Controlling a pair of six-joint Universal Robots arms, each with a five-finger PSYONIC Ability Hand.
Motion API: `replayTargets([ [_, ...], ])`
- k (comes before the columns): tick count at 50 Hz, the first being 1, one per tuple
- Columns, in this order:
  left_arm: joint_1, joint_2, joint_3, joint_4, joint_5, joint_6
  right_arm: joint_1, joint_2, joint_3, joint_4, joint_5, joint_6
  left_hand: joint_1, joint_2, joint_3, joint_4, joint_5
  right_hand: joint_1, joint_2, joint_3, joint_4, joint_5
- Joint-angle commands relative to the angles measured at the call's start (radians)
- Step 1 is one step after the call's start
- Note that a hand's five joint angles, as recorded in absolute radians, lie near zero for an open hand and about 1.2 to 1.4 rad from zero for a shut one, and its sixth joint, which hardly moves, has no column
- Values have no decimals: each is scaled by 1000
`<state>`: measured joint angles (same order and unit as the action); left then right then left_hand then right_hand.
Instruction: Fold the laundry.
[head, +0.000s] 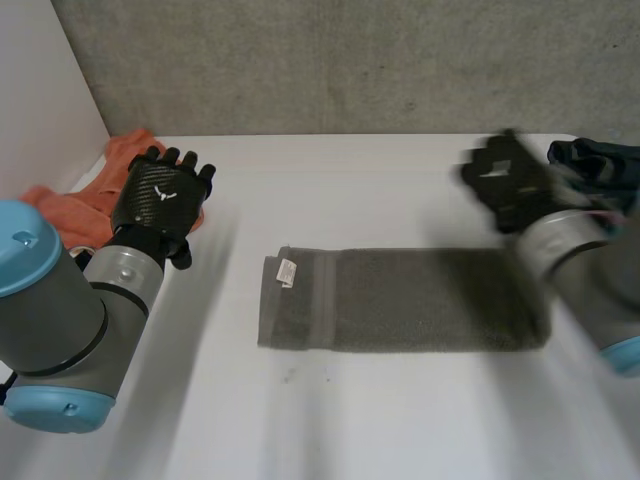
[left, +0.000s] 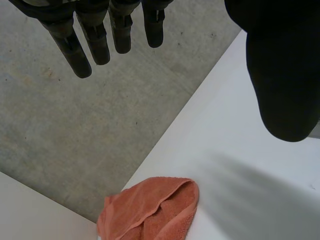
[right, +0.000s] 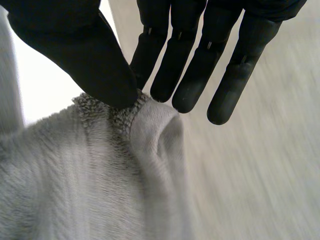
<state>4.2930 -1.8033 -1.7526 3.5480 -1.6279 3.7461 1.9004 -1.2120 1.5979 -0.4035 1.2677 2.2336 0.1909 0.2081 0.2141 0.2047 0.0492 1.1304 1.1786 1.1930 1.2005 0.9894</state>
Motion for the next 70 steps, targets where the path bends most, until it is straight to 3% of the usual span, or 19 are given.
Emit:
replayTargets([
  [1,-9,9,-5,0,-1,0,305,204,-53,-92,-109,-12,8,-9,-15,-6,-25,266,218,203,196,232],
  [8,-13,2,-1,2,0,-11,437,356,-87,-100,-158,-19,8,-9,-15,-6,-25,266,218,203,196,232],
  [12,-19,-5,10,3,2,-22,431,348,-70,-100,-142,-3,8,-9,-15,-6,-25,264,216,201,194,230],
  [16,-44,-8,27,8,3,-29,421,297,-29,-89,-99,50,8,-9,-15,-6,-25,-956,-1004,-1018,-1026,-989],
  [23,-119,-60,93,12,0,-31,231,54,68,20,62,331,11,-6,-12,-3,-22,-956,-1004,-1018,-1026,-989],
  [27,-153,-79,111,14,0,-31,146,45,97,170,70,440,8,-9,-15,-6,-25,-956,-1004,-1018,-1026,-989],
  [33,-193,-108,127,15,0,-29,40,48,154,229,82,419,8,-9,-15,-6,-25,-956,-1004,-1018,-1026,-989],
  [37,-200,-114,127,14,0,-29,-26,78,168,233,113,310,8,-9,-15,-6,-25,-380,-429,-443,-450,-414],
  [38,-202,-114,127,14,0,-29,-40,92,165,235,142,249,8,-9,-15,-6,-25,-85,-134,-148,-155,-119],
  [40,-202,-116,123,14,0,-29,-41,97,157,229,183,184,8,-9,-15,-6,-25,239,191,176,169,205],
  [44,-200,-107,110,11,2,-29,-24,94,113,136,300,37,8,-9,-15,-6,-25,266,218,203,196,232],
  [47,-197,-97,104,9,-3,-28,28,86,91,63,305,-9,8,-9,-15,-6,-25,266,218,203,196,232],
  [51,-191,-79,102,3,-7,-28,221,92,39,-35,259,-51,8,-9,-15,-6,-25,266,218,203,196,232],
  [56,-159,-48,78,3,-7,-29,423,185,11,-127,104,-68,5,-12,-18,-9,-28,266,218,203,196,232],
  [61,-142,-42,67,5,-7,-31,467,253,1,-132,15,-63,5,-12,-18,-9,-28,266,218,203,196,232],
  [63,-139,-42,67,5,-7,-32,465,252,5,-132,19,-52,8,-9,-15,-6,-25,-147,-196,-210,-217,-181],
  [64,-139,-42,67,6,-7,-35,463,243,17,-132,27,-36,8,-9,-15,-6,-25,-769,-817,-832,-839,-803],
  [65,-139,-42,67,6,-7,-37,462,241,22,-132,35,-20,8,-9,-15,-6,-25,-956,-1004,-1018,-1026,-989],
  [70,-145,-51,100,9,-4,-84,413,125,66,-120,75,208,11,-6,-12,-3,-22,-956,-1004,-1018,-1026,-989],
])
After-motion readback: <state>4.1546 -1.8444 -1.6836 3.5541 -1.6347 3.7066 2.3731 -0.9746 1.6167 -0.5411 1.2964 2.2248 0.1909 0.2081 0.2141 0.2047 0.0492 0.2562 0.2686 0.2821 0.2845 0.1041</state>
